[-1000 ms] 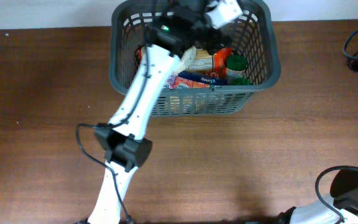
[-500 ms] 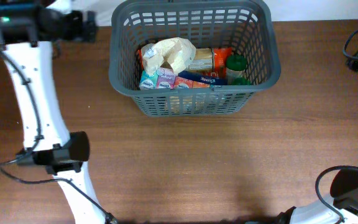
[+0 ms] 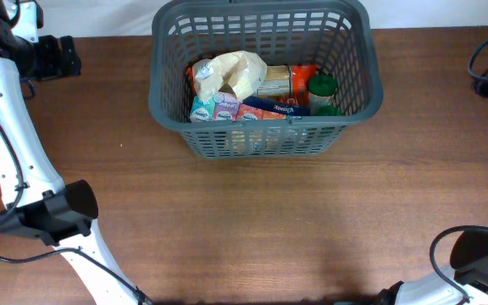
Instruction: Pack container
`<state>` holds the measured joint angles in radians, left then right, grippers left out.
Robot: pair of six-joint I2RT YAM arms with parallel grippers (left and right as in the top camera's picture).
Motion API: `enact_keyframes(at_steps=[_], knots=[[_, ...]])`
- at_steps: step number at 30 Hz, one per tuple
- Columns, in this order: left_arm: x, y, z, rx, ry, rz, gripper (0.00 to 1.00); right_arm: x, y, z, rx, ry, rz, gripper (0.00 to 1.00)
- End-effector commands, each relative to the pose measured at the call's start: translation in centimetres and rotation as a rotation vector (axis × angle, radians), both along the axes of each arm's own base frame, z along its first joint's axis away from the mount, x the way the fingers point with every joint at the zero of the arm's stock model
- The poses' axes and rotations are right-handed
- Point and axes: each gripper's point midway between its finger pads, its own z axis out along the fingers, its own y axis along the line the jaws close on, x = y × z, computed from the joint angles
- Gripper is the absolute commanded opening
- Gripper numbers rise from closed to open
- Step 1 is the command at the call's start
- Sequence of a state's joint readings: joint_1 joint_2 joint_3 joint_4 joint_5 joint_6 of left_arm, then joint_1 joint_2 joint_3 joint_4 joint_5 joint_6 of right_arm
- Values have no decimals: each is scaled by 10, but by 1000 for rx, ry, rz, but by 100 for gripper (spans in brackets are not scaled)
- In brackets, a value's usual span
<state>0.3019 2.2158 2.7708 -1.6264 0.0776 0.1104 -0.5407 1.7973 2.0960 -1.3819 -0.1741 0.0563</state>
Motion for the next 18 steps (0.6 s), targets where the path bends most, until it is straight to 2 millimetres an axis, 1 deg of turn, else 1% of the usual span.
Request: enact_keyframes(at_steps=[1,4,6,8,10,12,14,15,16,17,18], knots=[[0,0,1,-8,-6,11,99,-1,0,4,-14,-6,-6,99],[0,0,1,-8,-6,11,99,-5,10,19,-33,-39,11,99],[0,0,1,-8,-6,12,99,-9,23,38,-57,-83,34,99],[0,0,1,-8,-6,12,99,-18,45,64,-90,-149,74,99],[0,0,1,-8,-6,12,99,-26,64,83,-112,-198,111,99],[0,0,1,-8,-6,11,99,-39,86,97,-127,-240,154,99],[0,0,1,-8,-6,12,99,-57,109,104,-134,-270,199,99],[0,0,1,-8,-6,11,99,-76,128,103,-134,-285,240,99],[0,0,1,-8,-6,11,99,-90,137,106,-175,-333,258,99],[0,0,1,-8,-6,11,99,-95,135,113,-249,-419,237,99],[0,0,1,-8,-6,11,99,-99,137,116,-275,-477,236,99]])
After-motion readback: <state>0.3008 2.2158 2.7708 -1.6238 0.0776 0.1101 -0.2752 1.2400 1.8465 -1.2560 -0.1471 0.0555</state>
